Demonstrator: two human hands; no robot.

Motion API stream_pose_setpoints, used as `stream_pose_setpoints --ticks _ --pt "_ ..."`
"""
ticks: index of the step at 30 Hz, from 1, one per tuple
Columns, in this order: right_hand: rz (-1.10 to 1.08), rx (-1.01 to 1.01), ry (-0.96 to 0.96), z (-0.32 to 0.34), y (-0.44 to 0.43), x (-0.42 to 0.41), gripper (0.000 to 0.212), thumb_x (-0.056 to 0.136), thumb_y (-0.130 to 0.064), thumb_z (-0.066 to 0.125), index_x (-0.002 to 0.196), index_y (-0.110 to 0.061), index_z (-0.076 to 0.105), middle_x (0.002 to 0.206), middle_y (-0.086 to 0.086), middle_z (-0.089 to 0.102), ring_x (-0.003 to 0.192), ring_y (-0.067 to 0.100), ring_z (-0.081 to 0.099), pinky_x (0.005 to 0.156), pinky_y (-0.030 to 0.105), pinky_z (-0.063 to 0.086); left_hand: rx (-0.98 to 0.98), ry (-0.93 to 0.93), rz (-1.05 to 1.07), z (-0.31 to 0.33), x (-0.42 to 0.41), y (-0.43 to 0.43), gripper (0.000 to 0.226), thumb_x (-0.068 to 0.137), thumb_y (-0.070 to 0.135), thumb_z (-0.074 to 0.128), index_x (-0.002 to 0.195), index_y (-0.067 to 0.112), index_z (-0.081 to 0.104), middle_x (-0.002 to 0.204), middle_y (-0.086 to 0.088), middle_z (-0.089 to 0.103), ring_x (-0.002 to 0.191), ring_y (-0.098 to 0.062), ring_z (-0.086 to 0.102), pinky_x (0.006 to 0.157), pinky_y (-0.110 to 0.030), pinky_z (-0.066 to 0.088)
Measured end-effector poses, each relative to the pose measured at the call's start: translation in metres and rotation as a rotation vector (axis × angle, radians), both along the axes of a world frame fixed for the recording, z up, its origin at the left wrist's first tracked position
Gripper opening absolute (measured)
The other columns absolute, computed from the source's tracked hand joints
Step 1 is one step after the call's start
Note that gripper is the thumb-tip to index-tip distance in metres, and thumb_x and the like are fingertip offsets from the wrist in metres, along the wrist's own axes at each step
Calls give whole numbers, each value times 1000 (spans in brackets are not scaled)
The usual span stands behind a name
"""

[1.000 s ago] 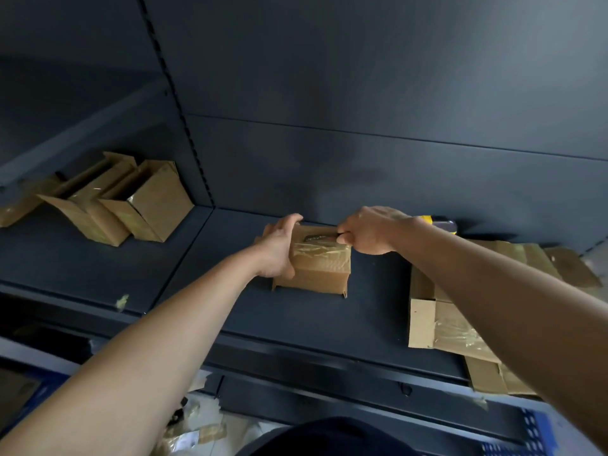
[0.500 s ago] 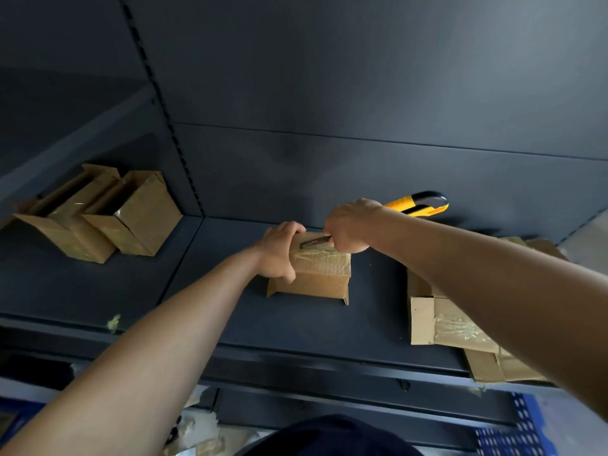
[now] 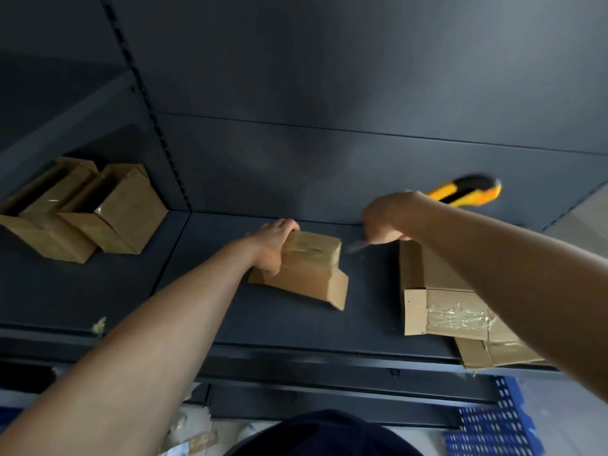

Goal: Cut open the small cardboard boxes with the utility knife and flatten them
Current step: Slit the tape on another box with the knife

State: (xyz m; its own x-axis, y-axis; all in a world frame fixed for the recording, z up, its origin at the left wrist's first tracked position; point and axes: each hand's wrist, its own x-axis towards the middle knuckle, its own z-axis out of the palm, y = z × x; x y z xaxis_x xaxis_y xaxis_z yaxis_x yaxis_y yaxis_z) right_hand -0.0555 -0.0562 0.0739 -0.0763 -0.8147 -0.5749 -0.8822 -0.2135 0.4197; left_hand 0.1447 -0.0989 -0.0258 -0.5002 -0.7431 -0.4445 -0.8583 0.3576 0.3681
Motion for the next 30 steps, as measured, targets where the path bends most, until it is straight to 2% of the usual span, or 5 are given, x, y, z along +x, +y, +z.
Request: stream_pose_setpoints --ticks 5,10,15,23,30 --pt "-147 -203 -64 1 -1 -34 12 92 -17 43 85 -13 51 67 0 46 59 18 51 67 30 49 -45 67 37 -4 12 -6 92 75 -14 48 140 47 24 146 20 10 129 -22 30 97 -37 41" --pt "-719 -245 -870 -52 -17 -7 28 99 -20 41 110 0 57 88 15 65 53 20 57 38 24 46 -377 48 207 7 -2 6 93 76 -17 41 141 47 26 142 5 12 123 -26 23 100 -38 30" --pt "-1205 -108 -1245 -76 -19 22 28 102 -28 36 97 -4 50 72 12 54 50 22 52 48 27 47 -225 210 741 7 -9 14 51 92 42 53 126 11 29 131 -14 40 108 -35 53 67 -38 41" --pt "-989 -30 -1164 -77 -15 31 30 103 -28 33 105 -1 46 78 18 62 54 23 54 49 29 46 -53 -30 540 9 -10 24 111 59 70 72 142 25 13 143 -12 22 129 -37 32 95 -50 42" --pt "-117 -120 -702 -57 -13 16 25 96 -40 47 80 -23 57 77 -4 54 76 20 57 65 32 44 -56 66 280 5 9 18 114 62 41 81 146 33 4 154 3 23 137 -24 28 104 -45 23"
